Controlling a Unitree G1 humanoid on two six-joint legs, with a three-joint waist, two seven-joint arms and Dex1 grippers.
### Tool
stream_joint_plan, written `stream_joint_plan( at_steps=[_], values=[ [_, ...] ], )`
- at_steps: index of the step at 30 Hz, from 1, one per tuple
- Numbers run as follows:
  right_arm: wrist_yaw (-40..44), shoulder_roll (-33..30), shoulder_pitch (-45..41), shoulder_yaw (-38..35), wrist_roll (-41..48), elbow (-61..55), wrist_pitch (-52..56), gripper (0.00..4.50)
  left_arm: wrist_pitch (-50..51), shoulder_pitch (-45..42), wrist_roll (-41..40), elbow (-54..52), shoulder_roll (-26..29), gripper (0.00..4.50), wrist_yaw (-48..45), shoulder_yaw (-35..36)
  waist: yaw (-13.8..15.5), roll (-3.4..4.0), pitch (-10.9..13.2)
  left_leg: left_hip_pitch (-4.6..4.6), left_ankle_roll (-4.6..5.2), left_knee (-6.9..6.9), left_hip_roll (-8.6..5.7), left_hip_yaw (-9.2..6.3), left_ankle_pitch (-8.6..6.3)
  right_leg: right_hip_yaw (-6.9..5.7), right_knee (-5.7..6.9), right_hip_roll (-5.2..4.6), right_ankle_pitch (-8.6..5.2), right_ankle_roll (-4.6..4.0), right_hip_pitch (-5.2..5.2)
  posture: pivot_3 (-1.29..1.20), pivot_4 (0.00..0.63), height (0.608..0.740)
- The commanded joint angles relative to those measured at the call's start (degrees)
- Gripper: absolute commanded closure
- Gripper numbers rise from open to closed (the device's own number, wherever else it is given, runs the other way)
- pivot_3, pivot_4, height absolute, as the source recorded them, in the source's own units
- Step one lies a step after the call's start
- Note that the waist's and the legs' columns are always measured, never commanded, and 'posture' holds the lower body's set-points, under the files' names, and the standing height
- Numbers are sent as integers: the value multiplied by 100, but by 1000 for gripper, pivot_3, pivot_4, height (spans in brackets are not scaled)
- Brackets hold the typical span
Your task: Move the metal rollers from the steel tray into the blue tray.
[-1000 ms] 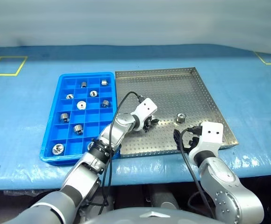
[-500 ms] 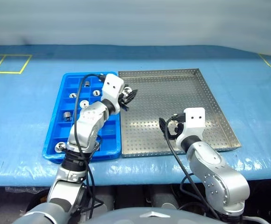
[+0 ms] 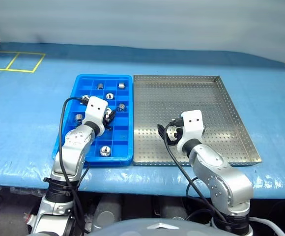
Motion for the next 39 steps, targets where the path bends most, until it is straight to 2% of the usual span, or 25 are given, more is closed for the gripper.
stream_joint_plan(
  at_steps=[1,6,12,15,17,21,28,39],
  values=[
    [8,26,14,-43,-7,-137,-124,0,-44,45,27,1,-27,2784,83,51,7,0,0,0,0,0,0,0,0,0,0,0,0,0,0,193,150,740],
    [-23,78,87,-113,-2,-208,-113,0,92,42,6,163,-46,2784,76,50,2,0,0,-1,0,-1,0,0,0,-1,-1,0,-1,-1,-1,175,150,740],
    [-82,94,165,-194,-43,-314,-83,0,201,-54,-67,142,-23,867,-41,47,7,0,0,0,0,-1,2,0,0,-1,0,-2,-1,-1,0,175,150,740],
    [-291,150,218,-366,-200,-365,-167,0,-192,-204,-289,8,-121,17,-263,89,38,0,0,-4,0,0,4,-2,0,-3,-2,-7,-1,-1,-1,151,150,740],
    [-606,376,200,-669,-354,-275,-344,0,-485,-306,-552,-92,-247,17,-556,45,69,-1,0,-7,0,2,5,-4,0,-6,-4,-13,-1,-1,0,143,150,740],
    [-1132,766,205,-1139,-703,173,-1038,0,-857,-240,-768,-229,-240,17,-1216,-486,18,-1,-2,-8,2,0,-1,2,-1,-3,-9,-19,1,1,0,124,150,740],
    [-1322,445,212,-890,-1379,913,-1468,0,-1098,91,-1039,-508,-401,17,-1716,-1223,-167,1,-2,1,1,-8,-1,4,0,0,2,-1,-5,-10,-4,85,150,740],
    [-1443,704,-434,-1115,-1440,2323,-2137,0,-877,449,-1235,-952,-246,17,-2138,-2066,-220,5,-4,3,2,-2,1,7,1,7,4,2,-4,-7,-3,83,150,740]
  ],
)
